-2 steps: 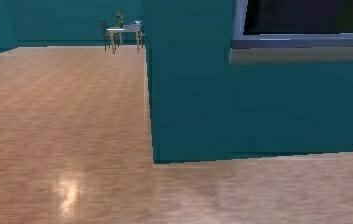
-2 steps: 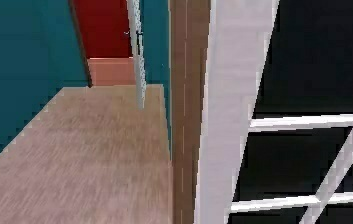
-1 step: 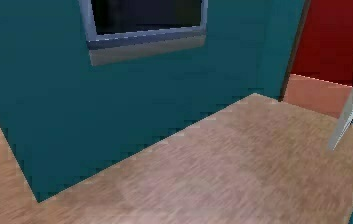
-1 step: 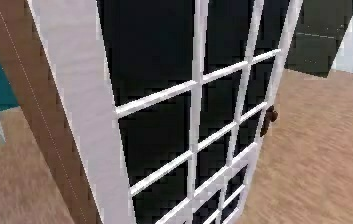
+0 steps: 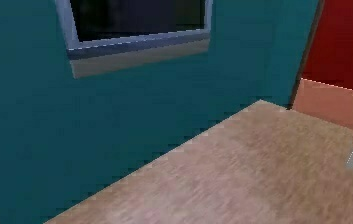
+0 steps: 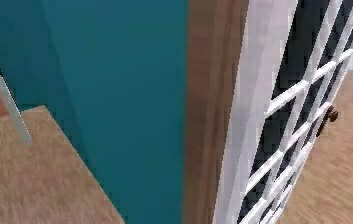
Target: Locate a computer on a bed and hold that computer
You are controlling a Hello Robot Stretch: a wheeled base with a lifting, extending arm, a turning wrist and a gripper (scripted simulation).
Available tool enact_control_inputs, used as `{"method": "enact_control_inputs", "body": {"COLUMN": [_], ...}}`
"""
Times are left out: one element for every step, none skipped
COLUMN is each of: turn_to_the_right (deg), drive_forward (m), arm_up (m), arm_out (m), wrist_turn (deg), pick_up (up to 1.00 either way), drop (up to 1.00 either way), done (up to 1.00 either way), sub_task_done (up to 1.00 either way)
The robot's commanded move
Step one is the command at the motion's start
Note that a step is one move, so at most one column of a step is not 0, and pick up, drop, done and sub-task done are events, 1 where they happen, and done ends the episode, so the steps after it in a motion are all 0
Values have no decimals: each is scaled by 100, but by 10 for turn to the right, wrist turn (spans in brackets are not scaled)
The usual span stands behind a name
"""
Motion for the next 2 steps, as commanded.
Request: {"method": "enact_control_inputs", "body": {"turn_to_the_right": [360, 0], "drive_forward": [0, 100], "arm_up": [0, 0], "arm_out": [0, 0], "wrist_turn": [0, 0], "pick_up": [0, 0], "drop": [0, 0], "done": [0, 0], "sub_task_done": [0, 0]}}
